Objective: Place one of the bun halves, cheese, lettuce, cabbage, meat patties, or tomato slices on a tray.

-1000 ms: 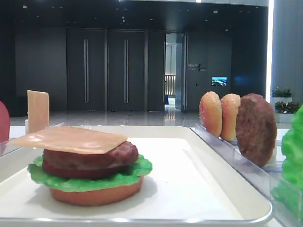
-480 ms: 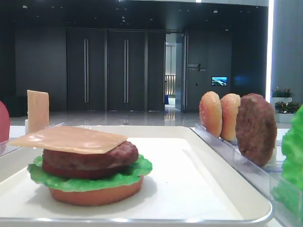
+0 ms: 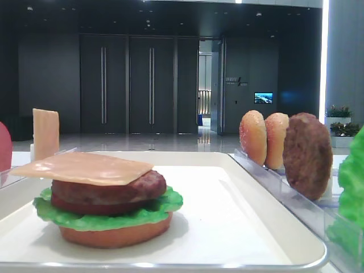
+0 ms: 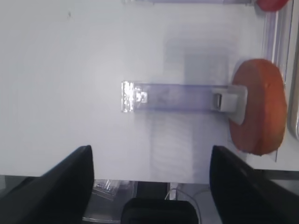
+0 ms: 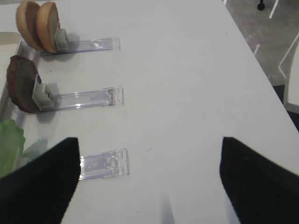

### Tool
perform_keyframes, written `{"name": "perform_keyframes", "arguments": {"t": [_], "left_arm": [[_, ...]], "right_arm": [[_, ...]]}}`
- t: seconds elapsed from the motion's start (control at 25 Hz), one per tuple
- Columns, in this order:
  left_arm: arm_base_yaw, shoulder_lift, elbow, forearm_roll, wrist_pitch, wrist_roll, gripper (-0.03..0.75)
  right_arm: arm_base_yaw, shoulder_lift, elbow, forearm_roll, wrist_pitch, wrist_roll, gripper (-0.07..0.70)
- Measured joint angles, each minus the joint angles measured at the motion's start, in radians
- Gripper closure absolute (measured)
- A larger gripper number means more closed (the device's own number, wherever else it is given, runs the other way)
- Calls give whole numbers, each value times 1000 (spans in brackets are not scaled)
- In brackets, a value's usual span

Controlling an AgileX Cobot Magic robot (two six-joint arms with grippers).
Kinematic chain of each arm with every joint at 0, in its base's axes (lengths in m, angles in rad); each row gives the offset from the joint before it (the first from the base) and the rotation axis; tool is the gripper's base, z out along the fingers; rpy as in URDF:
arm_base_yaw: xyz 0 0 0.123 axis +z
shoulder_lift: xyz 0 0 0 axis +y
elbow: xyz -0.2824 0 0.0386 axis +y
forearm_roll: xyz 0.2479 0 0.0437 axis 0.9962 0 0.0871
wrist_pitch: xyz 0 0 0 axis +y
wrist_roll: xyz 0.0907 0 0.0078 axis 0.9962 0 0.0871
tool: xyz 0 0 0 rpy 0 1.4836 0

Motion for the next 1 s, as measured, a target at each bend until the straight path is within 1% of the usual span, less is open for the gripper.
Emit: {"name": "perform_keyframes", "arguments": {"t": [0.08,0.24,0.4,0.48,0.56,0.88,1.0], "left_arm": [[0,-82,69,0,-10,-21,132],[0,-263,198,0,-38,-29,150],[0,-459,307,1,-68,-30,158],[0,-560,346,1,-93,-31,160],[0,-648,353,3,-101,-31,160],[0,-969,353,8,-100,-31,181],[0,-1023,353,11,-97,-31,196]], "right_arm": [[0,0,0,0,0,0,54],[0,0,0,0,0,0,54],[0,0,0,0,0,0,54],[0,0,0,0,0,0,54],[0,0,0,0,0,0,54],[0,0,0,0,0,0,54],[0,0,0,0,0,0,54]]}}
